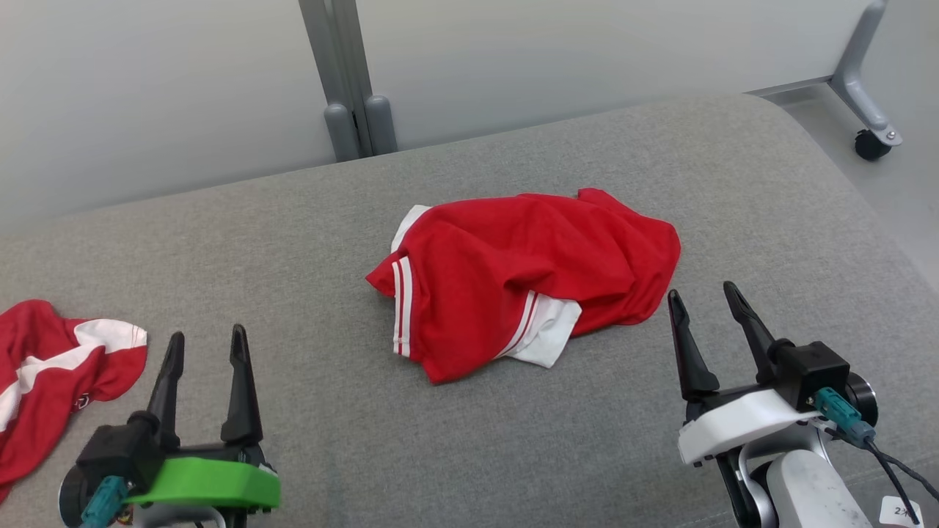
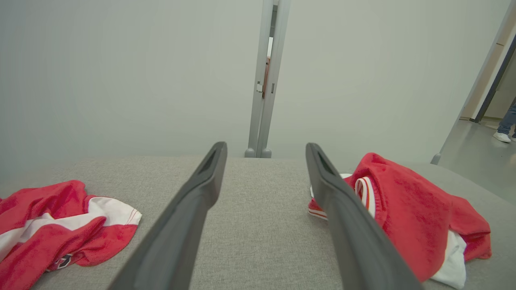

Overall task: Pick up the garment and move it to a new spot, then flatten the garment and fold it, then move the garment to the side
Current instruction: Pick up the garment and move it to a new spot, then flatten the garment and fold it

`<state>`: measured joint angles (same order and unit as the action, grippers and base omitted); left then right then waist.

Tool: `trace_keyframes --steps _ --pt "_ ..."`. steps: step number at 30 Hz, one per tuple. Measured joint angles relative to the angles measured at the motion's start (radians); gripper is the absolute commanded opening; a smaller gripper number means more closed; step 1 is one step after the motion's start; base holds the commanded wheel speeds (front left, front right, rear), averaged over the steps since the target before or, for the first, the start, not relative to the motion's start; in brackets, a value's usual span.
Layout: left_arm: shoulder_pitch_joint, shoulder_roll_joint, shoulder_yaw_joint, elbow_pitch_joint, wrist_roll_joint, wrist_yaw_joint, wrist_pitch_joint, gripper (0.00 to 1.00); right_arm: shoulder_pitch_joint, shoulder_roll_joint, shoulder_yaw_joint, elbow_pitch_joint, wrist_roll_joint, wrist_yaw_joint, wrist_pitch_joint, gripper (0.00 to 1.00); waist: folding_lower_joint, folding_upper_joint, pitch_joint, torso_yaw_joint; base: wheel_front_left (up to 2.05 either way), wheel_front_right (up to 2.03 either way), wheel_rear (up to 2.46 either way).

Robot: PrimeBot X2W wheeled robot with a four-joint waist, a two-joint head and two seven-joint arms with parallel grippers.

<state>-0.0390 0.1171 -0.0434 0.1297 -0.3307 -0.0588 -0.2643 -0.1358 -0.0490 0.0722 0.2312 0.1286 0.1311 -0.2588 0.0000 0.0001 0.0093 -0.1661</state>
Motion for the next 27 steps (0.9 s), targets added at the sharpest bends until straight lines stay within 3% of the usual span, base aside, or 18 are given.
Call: trace_keyframes --steps 13,27 --pt "0.114 -0.059 0.034 -0.027 0.033 -0.025 0.000 1.00 0.028 0.000 -0.039 0.012 -0.008 0.000 0.001 1.00 0.0000 0.0000 -0.016 0.049 0.00 0.00 0.00" --pt "0.112 -0.066 0.054 -0.009 0.042 -0.045 0.000 1.00 0.028 0.000 -0.027 0.018 0.002 0.000 0.001 1.00 0.0000 0.0000 -0.012 0.056 0.00 0.00 0.00"
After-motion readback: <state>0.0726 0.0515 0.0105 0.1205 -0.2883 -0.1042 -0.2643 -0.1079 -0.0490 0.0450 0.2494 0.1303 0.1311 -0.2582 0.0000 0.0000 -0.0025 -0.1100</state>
